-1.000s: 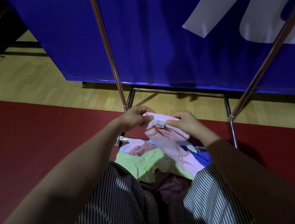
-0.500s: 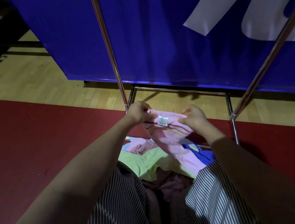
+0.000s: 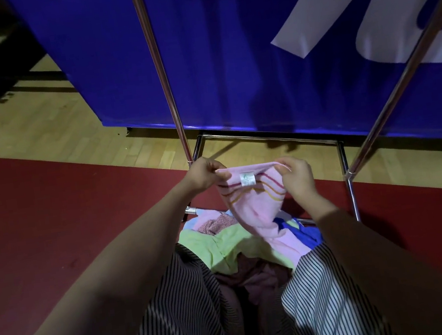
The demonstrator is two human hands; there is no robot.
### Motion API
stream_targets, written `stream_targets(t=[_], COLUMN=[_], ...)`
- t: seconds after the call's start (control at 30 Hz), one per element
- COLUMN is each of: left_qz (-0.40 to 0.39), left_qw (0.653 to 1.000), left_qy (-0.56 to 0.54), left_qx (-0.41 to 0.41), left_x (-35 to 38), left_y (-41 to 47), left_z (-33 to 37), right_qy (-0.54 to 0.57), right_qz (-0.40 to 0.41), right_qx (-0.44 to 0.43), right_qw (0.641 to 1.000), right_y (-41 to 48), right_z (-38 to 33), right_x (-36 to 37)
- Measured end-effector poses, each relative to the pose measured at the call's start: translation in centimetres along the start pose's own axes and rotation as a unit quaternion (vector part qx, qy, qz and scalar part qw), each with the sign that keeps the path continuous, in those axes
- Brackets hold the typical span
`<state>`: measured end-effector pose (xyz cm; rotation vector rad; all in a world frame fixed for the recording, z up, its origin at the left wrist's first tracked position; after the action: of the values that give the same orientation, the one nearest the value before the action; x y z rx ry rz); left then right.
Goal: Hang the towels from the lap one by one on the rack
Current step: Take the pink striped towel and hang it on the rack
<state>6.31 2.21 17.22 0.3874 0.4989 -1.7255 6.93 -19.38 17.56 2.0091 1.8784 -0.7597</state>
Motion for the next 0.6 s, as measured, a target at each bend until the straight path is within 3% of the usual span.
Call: stream_targets(t=[0.23, 0.33, 0.43, 0.6], left_qz=[0.07, 0.086, 0.128, 0.215], left_qw=[0.997, 0.995, 0.988, 0.958], left_qy=[-0.024, -0.04, -0.08, -0.189], left_qx=[-0.022, 0.01, 0.028, 0.023], left_x=[-0.9, -0.7, -1.0, -2.0], left_y=[-0.8, -1.0, -1.1, -1.9], left_z=[0.1, 1.4, 3.0, 6.6], right_qy=[-0.072, -0.101, -0.097, 0.179], right_qz=[-0.05, -0.01, 0.079, 0.102], right_qx=[-0.076, -0.094, -0.038, 0.013], right_qw=[0.993, 0.99, 0.991, 0.978], right_y=[-0.3, -0.3, -0.7, -1.3], right_z=[-0.1, -1.0, -2.6, -6.0], right_x=[-1.2, -2.8, -4.6, -6.1])
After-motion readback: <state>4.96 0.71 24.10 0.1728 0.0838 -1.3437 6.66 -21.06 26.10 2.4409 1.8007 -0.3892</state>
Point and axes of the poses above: each hand's wrist, its own y-axis towards the middle knuckle, its own x-axis out of the palm, z = x × y, the point moved 5 cm from there along y, towards the middle knuckle, and after that the axes turned 8 degrees about x, right-handed, at the moved point
